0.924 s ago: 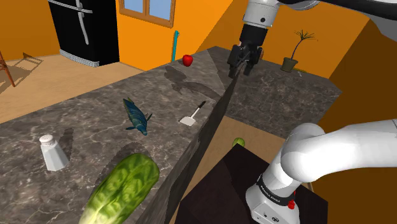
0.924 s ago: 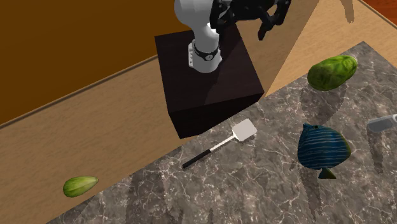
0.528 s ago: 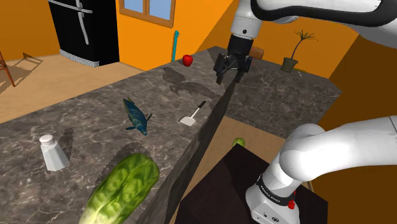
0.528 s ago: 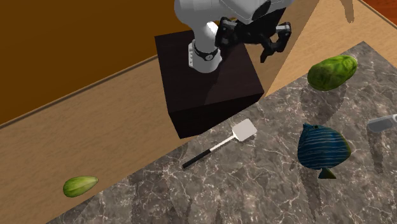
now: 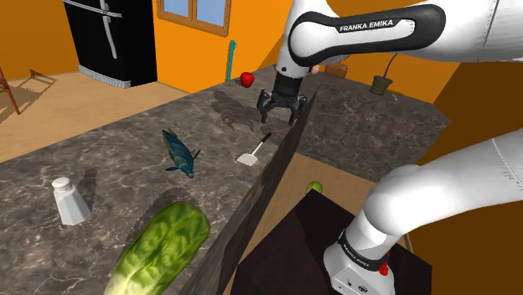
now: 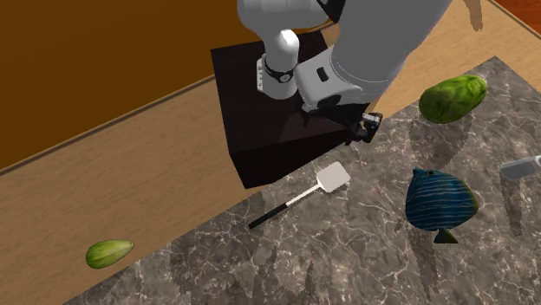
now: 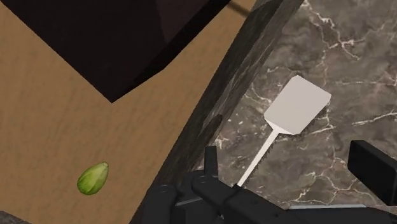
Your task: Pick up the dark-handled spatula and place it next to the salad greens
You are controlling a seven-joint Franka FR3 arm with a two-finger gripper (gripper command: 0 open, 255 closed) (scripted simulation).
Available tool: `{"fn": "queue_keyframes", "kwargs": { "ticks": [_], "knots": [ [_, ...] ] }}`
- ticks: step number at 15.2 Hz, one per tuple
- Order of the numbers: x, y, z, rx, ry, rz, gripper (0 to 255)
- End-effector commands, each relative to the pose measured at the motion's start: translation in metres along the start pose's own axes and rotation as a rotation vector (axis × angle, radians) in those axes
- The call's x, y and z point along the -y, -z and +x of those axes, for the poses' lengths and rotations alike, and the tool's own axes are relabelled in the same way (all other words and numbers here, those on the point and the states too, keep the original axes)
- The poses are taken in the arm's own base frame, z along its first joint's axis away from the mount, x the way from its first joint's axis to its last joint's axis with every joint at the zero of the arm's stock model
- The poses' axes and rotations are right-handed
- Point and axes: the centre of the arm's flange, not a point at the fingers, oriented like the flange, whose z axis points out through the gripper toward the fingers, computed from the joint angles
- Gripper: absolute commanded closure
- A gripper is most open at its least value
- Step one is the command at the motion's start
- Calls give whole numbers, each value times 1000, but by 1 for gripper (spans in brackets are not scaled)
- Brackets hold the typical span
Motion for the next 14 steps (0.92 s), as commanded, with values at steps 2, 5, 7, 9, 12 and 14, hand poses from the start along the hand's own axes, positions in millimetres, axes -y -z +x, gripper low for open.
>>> {"fn": "queue_keyframes", "kwargs": {
  "ticks": [2,5,7,9,12,14],
  "knots": [
    [10,-29,26,-11,-143,-2,0],
    [15,-59,50,-20,-282,-5,0],
    [16,-78,67,-25,-374,-8,0],
    [16,-98,84,-31,-466,-10,0],
    [13,-122,105,-39,-578,-13,0],
    [13,-132,105,-39,-578,-13,0]
  ]
}}
